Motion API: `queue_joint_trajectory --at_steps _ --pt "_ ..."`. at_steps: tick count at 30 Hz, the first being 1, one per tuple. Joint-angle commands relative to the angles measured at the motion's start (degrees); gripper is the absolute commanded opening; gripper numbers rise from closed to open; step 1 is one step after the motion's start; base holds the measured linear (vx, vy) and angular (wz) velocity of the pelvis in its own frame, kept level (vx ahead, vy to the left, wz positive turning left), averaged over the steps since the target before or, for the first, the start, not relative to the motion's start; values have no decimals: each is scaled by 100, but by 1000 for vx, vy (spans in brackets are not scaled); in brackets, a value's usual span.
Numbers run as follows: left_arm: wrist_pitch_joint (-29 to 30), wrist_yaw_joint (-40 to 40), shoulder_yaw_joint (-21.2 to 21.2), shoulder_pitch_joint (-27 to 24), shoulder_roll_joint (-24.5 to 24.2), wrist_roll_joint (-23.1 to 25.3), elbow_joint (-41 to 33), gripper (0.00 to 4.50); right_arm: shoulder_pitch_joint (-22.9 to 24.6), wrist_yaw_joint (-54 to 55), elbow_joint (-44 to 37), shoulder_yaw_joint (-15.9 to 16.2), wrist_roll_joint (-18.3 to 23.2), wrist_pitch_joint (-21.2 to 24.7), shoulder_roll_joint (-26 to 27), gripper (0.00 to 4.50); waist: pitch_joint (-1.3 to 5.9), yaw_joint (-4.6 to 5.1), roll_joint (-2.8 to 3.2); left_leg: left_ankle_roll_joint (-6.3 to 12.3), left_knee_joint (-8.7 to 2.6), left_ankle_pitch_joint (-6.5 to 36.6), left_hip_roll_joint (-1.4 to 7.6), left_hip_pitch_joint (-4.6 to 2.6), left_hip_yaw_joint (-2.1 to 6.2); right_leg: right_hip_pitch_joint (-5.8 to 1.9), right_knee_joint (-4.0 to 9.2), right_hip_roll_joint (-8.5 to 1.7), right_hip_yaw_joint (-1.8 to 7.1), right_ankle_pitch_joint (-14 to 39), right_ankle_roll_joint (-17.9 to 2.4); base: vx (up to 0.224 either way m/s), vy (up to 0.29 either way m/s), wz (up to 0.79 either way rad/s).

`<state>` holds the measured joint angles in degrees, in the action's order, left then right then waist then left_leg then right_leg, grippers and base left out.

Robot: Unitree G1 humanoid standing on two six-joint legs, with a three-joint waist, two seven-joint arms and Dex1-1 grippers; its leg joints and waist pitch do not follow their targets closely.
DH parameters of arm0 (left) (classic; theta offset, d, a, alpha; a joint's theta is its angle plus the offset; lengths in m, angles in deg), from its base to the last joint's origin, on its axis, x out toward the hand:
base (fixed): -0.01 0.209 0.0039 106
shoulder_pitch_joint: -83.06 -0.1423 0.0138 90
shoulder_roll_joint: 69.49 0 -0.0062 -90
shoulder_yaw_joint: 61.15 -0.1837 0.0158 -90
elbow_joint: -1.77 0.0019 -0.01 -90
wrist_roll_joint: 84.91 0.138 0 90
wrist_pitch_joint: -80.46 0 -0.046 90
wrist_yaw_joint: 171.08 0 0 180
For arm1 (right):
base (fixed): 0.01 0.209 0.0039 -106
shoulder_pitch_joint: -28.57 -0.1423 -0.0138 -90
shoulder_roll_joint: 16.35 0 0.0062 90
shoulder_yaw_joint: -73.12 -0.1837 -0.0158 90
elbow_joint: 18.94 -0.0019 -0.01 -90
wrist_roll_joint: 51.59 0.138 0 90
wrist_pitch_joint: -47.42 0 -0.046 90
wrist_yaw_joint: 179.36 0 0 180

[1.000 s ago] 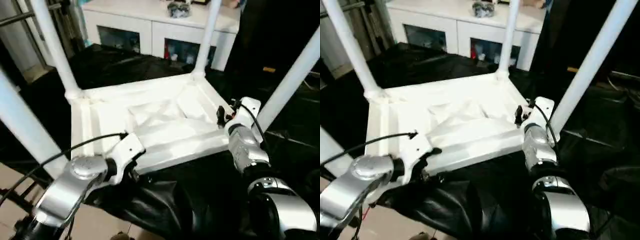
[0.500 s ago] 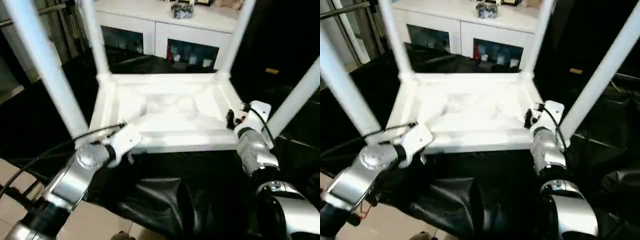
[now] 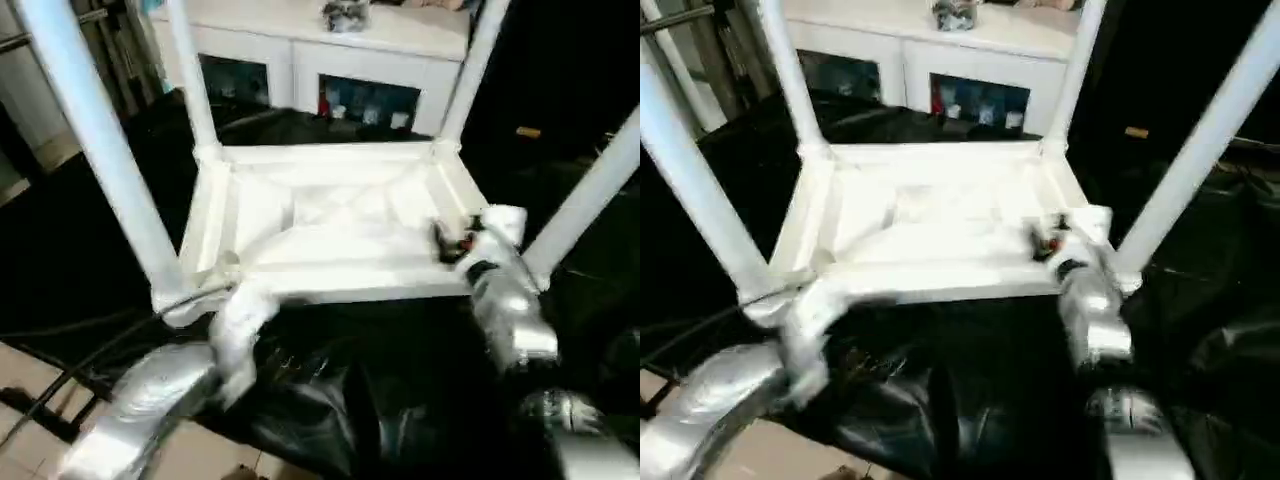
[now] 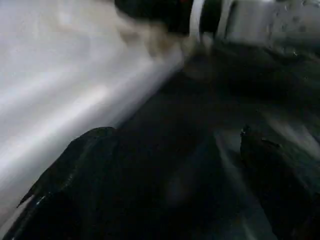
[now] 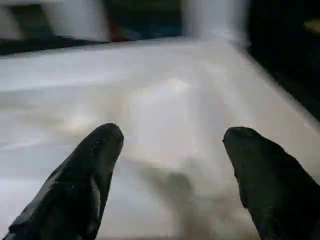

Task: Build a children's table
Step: Rotate table base

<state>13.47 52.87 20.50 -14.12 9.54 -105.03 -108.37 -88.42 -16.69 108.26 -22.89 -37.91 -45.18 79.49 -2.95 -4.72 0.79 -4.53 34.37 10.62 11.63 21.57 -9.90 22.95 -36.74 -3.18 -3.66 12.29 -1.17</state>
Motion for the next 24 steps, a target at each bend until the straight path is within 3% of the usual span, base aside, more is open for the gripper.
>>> queue_joint_trajectory --at_steps 1,2,4,6,8,9,11,12,13,16,17,18,20,21,23,24 --pt "126 171 524 -240 -172 -230 -220 444 259 -538 -761 238 295 283 -88 369 280 17 45 105 -440 1677 131 -56 41 -230 564 -342 260 1452 -770 0 0 0" --pt "14 344 1090 -568 -327 -463 -222 444 736 -1013 -1558 445 647 556 -288 369 281 -8 51 99 -427 1743 125 -104 35 -212 595 -349 283 1616 -730 0 0 0" --pt "-49 426 1366 -702 -395 -589 -203 444 961 -1226 -1929 535 794 685 -393 369 234 -47 96 86 -471 1937 162 -134 48 -160 643 -330 294 1885 -657 0 0 0" --pt "-143 578 1786 -894 -537 -770 -140 444 1299 -1531 -2425 615 955 863 -567 369 223 -73 69 21 -509 2147 169 -155 62 -157 678 -351 294 2162 -638 0 0 0" --pt "-142 851 2387 -1152 -734 -1050 21 444 1706 -1876 -2862 588 1052 1050 -853 369 217 -90 117 6 -527 2114 169 -123 81 -181 674 -377 308 2171 -571 0 0 0" --pt "-123 931 2573 -1236 -805 -1144 71 444 1836 -1987 -3011 566 1079 1137 -937 369 179 -82 105 -4 -544 2290 154 -139 78 -163 715 -369 307 2402 -519 0 0 0" --pt "-33 1029 3034 -1378 -910 -1389 269 444 2099 -2110 -3252 490 1050 1291 -1143 369 171 -71 106 -32 -539 2481 134 -178 91 -158 769 -401 307 2827 -436 0 0 0" --pt "-130 1127 3414 -1430 -1011 -1496 611 444 2322 -2147 -3411 393 1001 1391 -1334 369 187 -72 95 -21 -539 2409 131 -178 97 -163 781 -402 310 2818 -398 0 0 0" --pt "-177 1124 3537 -1411 -1028 -1523 722 444 2397 -2118 -3480 347 1020 1444 -1400 369 188 -73 88 -2 -541 2357 125 -172 92 -169 795 -397 312 2786 -375 0 0 0" --pt "-368 1054 3775 -1163 -1015 -1578 1039 444 2501 -1972 -3473 162 1054 1522 -1512 369 200 -60 89 30 -552 2262 141 -178 99 -167 774 -401 304 2561 -446 0 0 0" --pt "-443 1017 3797 -1023 -986 -1568 1139 444 2508 -1879 -3416 100 1029 1567 -1549 369 199 -61 28 41 -551 2241 147 -183 94 -165 776 -404 303 2515 -487 0 0 0" --pt "-536 948 3746 -879 -948 -1521 1198 450 2493 -1764 -3343 55 995 1646 -1571 395 203 -77 72 22 -561 2165 154 -179 104 -178 753 -417 306 2433 -521 0 0 0" --pt "-721 732 3594 -574 -832 -1400 1332 450 2452 -1526 -3225 40 864 1815 -1608 402 216 -75 77 -11 -557 2097 163 -173 100 -198 719 -424 309 2212 -601 0 0 0" --pt "-829 404 3431 -184 -680 -1211 1565 450 2406 -1296 -3171 20 780 1983 -1589 402 209 -67 71 -39 -560 2120 157 -183 94 -200 723 -410 302 2187 -600 0 0 0" --pt "-847 285 3383 -83 -644 -1124 1647 450 2393 -1246 -3161 13 775 2022 -1570 436 231 -79 59 -85 -534 2082 148 -217 87 -202 709 -425 312 2052 -640 0 0 0" --pt "-872 281 3324 34 -597 -1074 1723 450 2376 -1134 -3175 37 682 2071 -1553 444 241 -75 39 -70 -541 1885 141 -150 95 -262 678 -429 310 1906 -627 0 0 0"
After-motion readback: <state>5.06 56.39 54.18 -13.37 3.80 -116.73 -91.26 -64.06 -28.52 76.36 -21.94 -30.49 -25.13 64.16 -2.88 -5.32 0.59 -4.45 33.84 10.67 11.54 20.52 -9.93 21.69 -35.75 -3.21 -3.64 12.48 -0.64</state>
